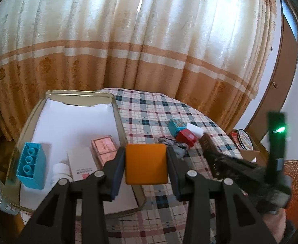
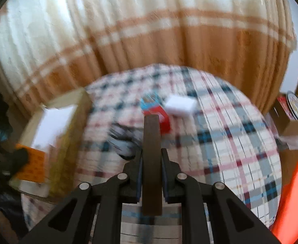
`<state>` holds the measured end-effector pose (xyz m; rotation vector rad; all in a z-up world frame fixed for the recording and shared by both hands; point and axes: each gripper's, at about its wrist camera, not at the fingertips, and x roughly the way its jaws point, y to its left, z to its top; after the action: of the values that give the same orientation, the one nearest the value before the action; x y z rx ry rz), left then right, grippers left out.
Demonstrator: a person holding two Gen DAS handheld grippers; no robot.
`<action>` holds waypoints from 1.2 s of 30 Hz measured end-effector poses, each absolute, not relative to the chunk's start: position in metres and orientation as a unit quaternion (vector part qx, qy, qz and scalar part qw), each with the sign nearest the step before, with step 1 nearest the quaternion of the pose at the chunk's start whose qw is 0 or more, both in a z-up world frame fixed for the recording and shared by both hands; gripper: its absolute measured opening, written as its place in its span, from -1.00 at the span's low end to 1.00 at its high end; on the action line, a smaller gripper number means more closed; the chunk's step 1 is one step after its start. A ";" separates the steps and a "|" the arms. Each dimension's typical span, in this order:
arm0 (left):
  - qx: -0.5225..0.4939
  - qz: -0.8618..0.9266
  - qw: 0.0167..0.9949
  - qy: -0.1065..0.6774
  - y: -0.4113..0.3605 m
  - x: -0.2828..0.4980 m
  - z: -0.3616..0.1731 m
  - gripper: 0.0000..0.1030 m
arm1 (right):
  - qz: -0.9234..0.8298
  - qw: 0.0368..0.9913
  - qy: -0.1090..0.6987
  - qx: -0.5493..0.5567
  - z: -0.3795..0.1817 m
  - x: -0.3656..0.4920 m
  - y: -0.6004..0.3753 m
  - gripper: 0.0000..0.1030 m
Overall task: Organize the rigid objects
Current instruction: 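Grasp the brown-handled copper stamp with the right gripper while the left lifts the orange cube, then carry the orange cube with the left gripper while the right carries the stamp over the tray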
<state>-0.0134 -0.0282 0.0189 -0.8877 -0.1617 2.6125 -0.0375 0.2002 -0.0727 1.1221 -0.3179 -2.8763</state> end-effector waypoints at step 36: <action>-0.300 0.945 0.092 -0.088 -0.105 -0.034 0.020 -0.24 | -0.941 0.128 -0.042 0.309 -0.029 -0.054 0.081 -0.66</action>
<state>-0.0340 -0.1047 0.0202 -0.8908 -0.2611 2.8088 -0.0535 0.0814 -0.0287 0.8984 -0.1220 -2.7380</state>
